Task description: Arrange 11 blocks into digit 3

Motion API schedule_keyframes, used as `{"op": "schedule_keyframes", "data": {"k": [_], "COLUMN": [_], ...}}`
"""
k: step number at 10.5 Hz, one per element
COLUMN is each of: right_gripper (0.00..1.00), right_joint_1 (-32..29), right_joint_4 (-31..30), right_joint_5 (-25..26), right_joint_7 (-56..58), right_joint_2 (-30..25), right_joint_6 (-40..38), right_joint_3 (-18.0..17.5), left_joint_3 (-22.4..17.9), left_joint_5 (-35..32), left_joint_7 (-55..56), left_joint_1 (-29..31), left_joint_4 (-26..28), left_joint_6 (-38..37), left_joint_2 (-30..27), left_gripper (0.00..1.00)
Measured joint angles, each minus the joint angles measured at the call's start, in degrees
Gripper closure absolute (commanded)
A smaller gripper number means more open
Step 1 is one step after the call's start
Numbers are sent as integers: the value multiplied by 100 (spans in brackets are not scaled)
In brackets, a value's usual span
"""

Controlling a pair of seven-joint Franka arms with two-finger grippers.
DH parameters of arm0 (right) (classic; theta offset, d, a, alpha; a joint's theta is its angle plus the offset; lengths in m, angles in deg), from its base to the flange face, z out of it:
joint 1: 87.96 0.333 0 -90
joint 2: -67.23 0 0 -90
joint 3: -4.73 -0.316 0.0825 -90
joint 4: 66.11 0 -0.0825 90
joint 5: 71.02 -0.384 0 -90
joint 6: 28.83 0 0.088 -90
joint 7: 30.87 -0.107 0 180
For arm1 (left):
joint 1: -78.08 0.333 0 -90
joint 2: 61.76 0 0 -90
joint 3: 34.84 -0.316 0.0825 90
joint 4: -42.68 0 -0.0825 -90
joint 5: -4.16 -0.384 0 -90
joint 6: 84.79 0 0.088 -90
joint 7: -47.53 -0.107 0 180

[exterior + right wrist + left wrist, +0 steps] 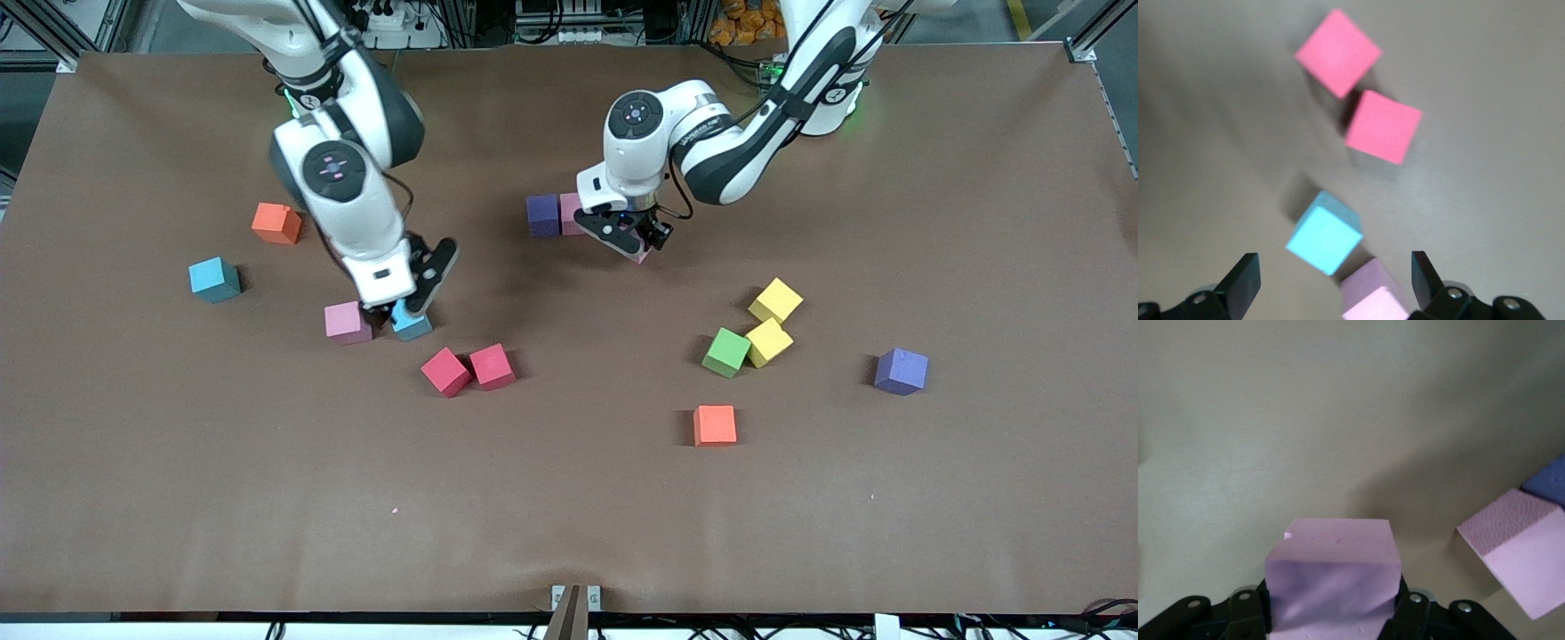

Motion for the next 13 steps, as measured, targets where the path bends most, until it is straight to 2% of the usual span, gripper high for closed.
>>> {"op": "schedule_keyframes", "data": {"k": [3, 6, 8, 13], "right_gripper": [0, 0, 0, 0], "right_joint_1": [-77, 188, 327, 741], "right_joint_4": [262, 1033, 1239, 1605], "right_joint_5": [-61, -64, -64, -62], "right_joint_7": [-714, -2275, -3109, -4233], "right_joint_2": [674, 1286, 1518, 2072], "right_joint_6": [869, 919, 882, 893], "right_joint_3": [160, 147, 158, 232], "left_joint_3": [218, 267, 284, 323], "left_joint_5": [-815, -1414, -1539, -1549], "left_joint_7": [-85, -219, -414, -1295], "left_joint_1": [-5, -56, -90, -67], "left_joint_4": [88, 263, 326, 350], "left_joint_6": [254, 662, 708, 712], "left_joint_2": [265, 513, 556, 556], "left_gripper": [63, 63, 63, 65]}}
